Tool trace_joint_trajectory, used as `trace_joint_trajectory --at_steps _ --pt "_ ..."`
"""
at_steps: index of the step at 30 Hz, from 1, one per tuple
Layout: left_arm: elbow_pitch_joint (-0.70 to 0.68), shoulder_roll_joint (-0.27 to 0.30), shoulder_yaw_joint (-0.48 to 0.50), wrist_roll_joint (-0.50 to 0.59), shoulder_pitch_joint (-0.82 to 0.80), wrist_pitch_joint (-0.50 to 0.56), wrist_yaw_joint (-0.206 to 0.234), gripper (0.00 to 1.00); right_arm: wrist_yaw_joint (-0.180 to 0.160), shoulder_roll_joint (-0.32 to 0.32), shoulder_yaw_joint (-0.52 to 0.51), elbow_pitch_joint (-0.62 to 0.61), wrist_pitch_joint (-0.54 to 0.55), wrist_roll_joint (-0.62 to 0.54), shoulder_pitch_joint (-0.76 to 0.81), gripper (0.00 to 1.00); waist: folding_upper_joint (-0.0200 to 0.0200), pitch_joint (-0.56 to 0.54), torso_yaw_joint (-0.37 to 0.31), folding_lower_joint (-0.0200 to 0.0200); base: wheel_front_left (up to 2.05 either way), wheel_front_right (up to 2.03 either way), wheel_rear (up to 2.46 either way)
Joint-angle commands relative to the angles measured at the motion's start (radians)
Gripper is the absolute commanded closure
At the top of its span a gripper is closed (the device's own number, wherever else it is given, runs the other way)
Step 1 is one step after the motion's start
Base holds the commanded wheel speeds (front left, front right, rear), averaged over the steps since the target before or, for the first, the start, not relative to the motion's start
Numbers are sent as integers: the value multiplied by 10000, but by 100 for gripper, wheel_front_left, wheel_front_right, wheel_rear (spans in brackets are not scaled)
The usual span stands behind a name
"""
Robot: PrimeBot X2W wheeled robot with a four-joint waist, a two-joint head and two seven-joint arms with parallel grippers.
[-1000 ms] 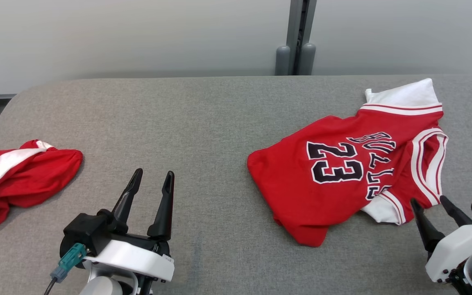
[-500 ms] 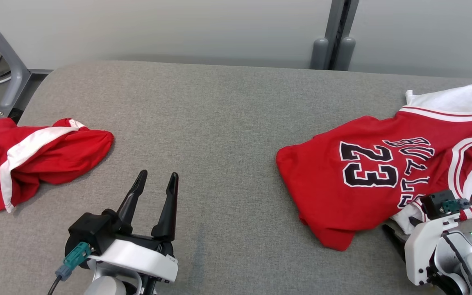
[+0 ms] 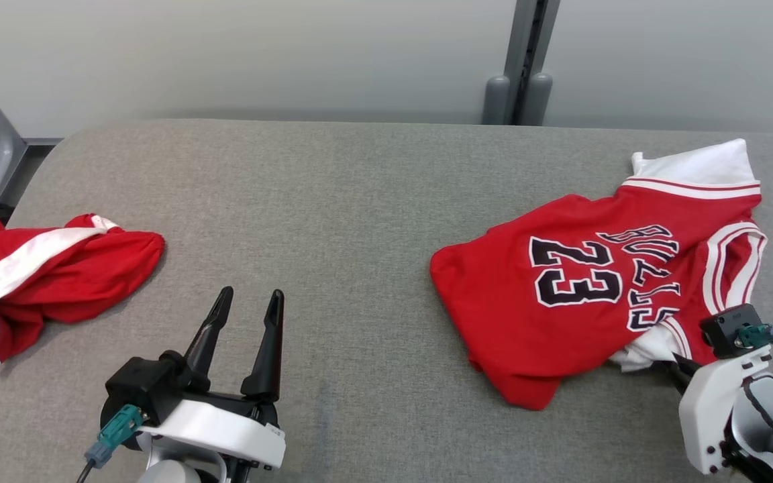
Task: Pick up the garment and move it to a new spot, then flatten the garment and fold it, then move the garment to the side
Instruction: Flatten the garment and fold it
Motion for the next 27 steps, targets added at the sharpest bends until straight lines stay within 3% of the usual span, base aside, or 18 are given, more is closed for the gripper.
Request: trace_joint_trajectory --at_steps 1,6,12,17,27 --pt "-30 40 23 -34 70 -44 72 0 -1 -358 35 -668 228 204 351 100 0 -111 -243 0 0 0 0" --pt "-116 87 46 -51 198 -48 115 0 -1 -1447 -360 -3177 1555 806 1643 100 0 -115 -662 0 0 0 0" --pt "-213 164 19 -40 46 3 113 0 -1 -2101 -1441 -5138 3230 1461 3350 100 0 84 -892 0 0 0 0" --pt "-178 202 -19 -62 -86 66 83 0 -1 -2284 -2012 -5552 4271 1858 4463 100 0 149 -898 0 0 0 0" --pt "-125 271 -58 -101 -144 136 135 0 -1 -2334 -2601 -4875 4083 1536 4926 100 0 -1 -822 0 0 0 0"
